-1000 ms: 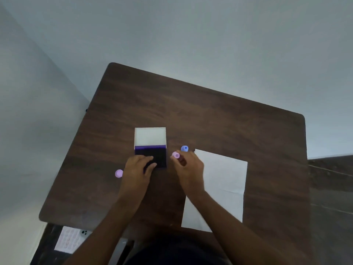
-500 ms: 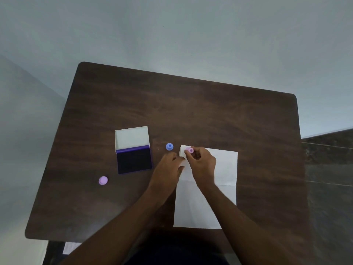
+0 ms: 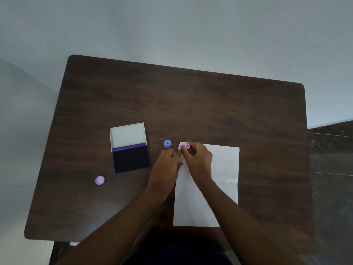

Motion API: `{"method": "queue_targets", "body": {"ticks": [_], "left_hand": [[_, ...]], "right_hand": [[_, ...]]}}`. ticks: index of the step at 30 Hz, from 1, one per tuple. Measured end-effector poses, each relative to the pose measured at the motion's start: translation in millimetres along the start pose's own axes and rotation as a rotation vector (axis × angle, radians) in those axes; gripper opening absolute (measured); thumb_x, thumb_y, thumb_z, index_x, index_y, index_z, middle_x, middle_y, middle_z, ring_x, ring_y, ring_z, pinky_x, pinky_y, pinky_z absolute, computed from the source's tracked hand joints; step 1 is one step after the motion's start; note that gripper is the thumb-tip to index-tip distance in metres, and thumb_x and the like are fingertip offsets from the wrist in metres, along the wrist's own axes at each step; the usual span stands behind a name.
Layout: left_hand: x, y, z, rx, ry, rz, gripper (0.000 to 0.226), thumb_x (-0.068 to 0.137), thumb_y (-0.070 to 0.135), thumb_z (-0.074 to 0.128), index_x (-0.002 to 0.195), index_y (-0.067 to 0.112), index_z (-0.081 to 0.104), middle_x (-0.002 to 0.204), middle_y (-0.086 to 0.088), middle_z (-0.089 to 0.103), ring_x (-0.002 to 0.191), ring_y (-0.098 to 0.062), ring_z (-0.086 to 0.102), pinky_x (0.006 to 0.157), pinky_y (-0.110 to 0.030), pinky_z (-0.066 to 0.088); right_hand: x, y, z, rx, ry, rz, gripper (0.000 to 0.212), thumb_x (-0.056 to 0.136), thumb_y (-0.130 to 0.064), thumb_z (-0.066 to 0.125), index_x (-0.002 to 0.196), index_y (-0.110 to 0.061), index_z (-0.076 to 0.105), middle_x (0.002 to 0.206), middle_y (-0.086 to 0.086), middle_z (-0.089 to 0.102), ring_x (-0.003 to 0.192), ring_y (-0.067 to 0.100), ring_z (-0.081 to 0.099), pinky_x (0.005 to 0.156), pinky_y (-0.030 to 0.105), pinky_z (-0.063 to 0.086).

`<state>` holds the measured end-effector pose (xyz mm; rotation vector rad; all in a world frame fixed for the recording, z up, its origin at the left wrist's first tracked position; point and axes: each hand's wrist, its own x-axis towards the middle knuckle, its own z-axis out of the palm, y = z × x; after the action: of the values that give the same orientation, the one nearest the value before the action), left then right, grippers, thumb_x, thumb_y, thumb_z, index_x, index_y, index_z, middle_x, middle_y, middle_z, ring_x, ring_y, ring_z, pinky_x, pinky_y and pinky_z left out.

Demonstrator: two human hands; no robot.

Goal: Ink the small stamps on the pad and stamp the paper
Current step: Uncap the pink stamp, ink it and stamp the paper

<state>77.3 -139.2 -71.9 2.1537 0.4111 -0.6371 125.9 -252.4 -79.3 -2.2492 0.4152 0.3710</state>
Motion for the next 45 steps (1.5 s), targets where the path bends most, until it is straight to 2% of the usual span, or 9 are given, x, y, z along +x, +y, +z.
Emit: {"method": "queue_targets", "body": {"ticks": [5, 10, 13, 19, 27, 32, 35, 40, 45], "left_hand": [[0.9, 1.9, 0.2, -0.059, 0.013, -0.020, 0.046, 0.092, 0.029, 0.057, 0.132, 0.008, 0.048, 0.136, -0.010, 0.053, 0.120, -0.023, 0.052, 0.110, -0.028, 0.032], [1.0, 2.5, 1.7, -0.120, -0.005, -0.030, 0.046, 0.091, 0.024, 0.057, 0.131, 0.003, 0.048, 0.136, -0.015, 0.052, 0.121, -0.028, 0.051, 0.112, -0.037, 0.033], [2.2, 3.1, 2.3, -0.145, -0.045, -0.073, 0.047, 0.092, 0.022, 0.057, 0.133, 0.002, 0.045, 0.139, -0.015, 0.049, 0.124, -0.028, 0.048, 0.114, -0.037, 0.029], [5.3, 6.5, 0.4, -0.181, -0.016, -0.113, 0.043, 0.092, 0.022, 0.057, 0.129, 0.000, 0.049, 0.132, -0.018, 0.054, 0.119, -0.031, 0.052, 0.111, -0.041, 0.035], [5.4, 9.5, -0.1, -0.152, 0.031, -0.127, 0.043, 0.092, 0.026, 0.057, 0.127, 0.004, 0.051, 0.130, -0.015, 0.056, 0.115, -0.028, 0.055, 0.109, -0.040, 0.038], [3.9, 11.8, -1.3, -0.139, 0.035, -0.092, 0.041, 0.092, 0.023, 0.057, 0.126, 0.001, 0.052, 0.129, -0.017, 0.057, 0.115, -0.029, 0.055, 0.109, -0.041, 0.038], [5.2, 13.5, -2.2, -0.175, 0.024, -0.133, 0.042, 0.092, 0.024, 0.057, 0.127, 0.002, 0.051, 0.130, -0.017, 0.056, 0.116, -0.030, 0.055, 0.109, -0.042, 0.038], [3.9, 12.6, -1.3, -0.156, 0.034, -0.111, 0.040, 0.091, 0.025, 0.057, 0.125, 0.003, 0.053, 0.127, -0.016, 0.058, 0.112, -0.029, 0.056, 0.107, -0.042, 0.040], [6.4, 11.6, -0.3, -0.154, -0.002, -0.148, 0.042, 0.092, 0.023, 0.056, 0.128, 0.001, 0.050, 0.131, -0.016, 0.055, 0.117, -0.029, 0.053, 0.111, -0.037, 0.035]], "right_hand": [[-1.0, -0.1, -0.4, -0.015, -0.019, -0.014, 0.030, 0.088, -0.042, 0.061, 0.101, -0.015, 0.066, 0.105, 0.005, 0.071, 0.078, 0.008, 0.052, 0.078, 0.018, 0.041], [-0.7, -2.6, 0.2, -0.044, -0.038, 0.001, 0.030, 0.088, -0.042, 0.061, 0.101, -0.015, 0.065, 0.105, 0.005, 0.070, 0.080, 0.009, 0.052, 0.079, 0.020, 0.041], [-0.7, -5.1, 0.3, -0.060, -0.036, 0.015, 0.029, 0.088, -0.042, 0.061, 0.099, -0.015, 0.064, 0.103, 0.005, 0.070, 0.078, 0.010, 0.052, 0.077, 0.020, 0.041], [1.2, -12.3, -1.1, -0.104, -0.060, 0.029, 0.029, 0.090, -0.041, 0.058, 0.094, -0.012, 0.062, 0.097, 0.007, 0.069, 0.076, 0.010, 0.052, 0.074, 0.022, 0.041], [2.1, -20.6, -4.7, -0.133, -0.095, 0.056, 0.023, 0.089, -0.041, 0.059, 0.084, -0.020, 0.051, 0.092, 0.004, 0.066, 0.070, 0.011, 0.050, 0.071, 0.022, 0.039], [2.6, -20.0, -6.2, -0.133, -0.109, 0.058, 0.025, 0.089, -0.041, 0.058, 0.089, -0.016, 0.055, 0.096, 0.006, 0.067, 0.075, 0.012, 0.052, 0.073, 0.022, 0.041], [2.7, -20.8, -5.6, -0.126, -0.104, 0.055, 0.028, 0.090, -0.041, 0.058, 0.092, -0.013, 0.058, 0.096, 0.007, 0.067, 0.076, 0.012, 0.053, 0.073, 0.022, 0.041], [2.1, -22.3, -4.9, -0.114, -0.100, 0.066, 0.023, 0.089, -0.040, 0.059, 0.087, -0.019, 0.052, 0.094, 0.006, 0.066, 0.072, 0.011, 0.051, 0.071, 0.022, 0.040], [0.0, -22.2, -4.5, -0.105, -0.096, 0.056, 0.023, 0.089, -0.041, 0.058, 0.086, -0.019, 0.051, 0.093, 0.005, 0.066, 0.071, 0.011, 0.051, 0.070, 0.021, 0.039]]}}
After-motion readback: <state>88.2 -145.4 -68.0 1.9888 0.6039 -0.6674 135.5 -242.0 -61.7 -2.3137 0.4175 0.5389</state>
